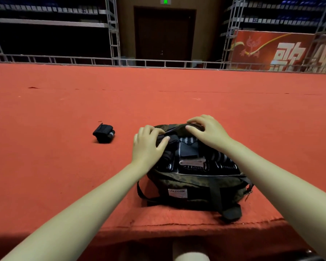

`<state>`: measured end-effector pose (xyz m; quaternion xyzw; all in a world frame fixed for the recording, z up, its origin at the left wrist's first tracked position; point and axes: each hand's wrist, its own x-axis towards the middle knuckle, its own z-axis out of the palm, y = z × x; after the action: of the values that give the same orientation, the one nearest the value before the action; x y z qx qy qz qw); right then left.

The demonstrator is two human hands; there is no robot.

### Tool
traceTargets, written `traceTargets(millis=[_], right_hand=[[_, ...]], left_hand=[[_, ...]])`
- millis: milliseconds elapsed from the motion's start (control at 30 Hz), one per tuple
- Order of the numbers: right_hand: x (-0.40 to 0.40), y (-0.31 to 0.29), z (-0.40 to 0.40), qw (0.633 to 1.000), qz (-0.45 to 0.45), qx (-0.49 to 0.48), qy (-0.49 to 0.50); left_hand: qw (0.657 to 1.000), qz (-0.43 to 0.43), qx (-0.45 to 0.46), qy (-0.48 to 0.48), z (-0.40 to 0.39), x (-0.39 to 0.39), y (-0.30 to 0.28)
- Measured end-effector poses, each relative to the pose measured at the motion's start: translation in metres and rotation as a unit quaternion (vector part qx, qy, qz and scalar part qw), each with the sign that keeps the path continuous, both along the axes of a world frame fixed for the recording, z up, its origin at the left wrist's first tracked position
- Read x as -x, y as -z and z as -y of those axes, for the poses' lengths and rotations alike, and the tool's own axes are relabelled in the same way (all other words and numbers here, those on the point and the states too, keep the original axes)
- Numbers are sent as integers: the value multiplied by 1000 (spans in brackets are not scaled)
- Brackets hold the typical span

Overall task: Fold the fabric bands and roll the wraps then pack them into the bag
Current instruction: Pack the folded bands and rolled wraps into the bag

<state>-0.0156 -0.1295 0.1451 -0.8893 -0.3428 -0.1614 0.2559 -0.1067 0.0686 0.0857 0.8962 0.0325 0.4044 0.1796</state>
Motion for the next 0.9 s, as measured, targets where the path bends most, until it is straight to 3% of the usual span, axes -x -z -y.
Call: traceTargets(millis=[133,233,400,567,733,900], right_hand=[[19,-9,-22,999,52,-11,-4],[32,-20,-70,997,39,-54,-39],[40,-18,-211,971,-141,-173,-80],[13,43,-330,961,-255,-102,-42],[-50,97,-403,947,-305,-86,57],[-100,143,-433,906,-388,-138,95]], left_hand=[[996,31,86,15,-29,13,-12],[993,20,118,-21,-72,19,-9],[969,-97,193,-123,-178,38,29],[928,-234,233,-174,-271,63,84],[922,-211,286,-152,-319,34,111],[917,-180,339,-114,-351,-58,95]])
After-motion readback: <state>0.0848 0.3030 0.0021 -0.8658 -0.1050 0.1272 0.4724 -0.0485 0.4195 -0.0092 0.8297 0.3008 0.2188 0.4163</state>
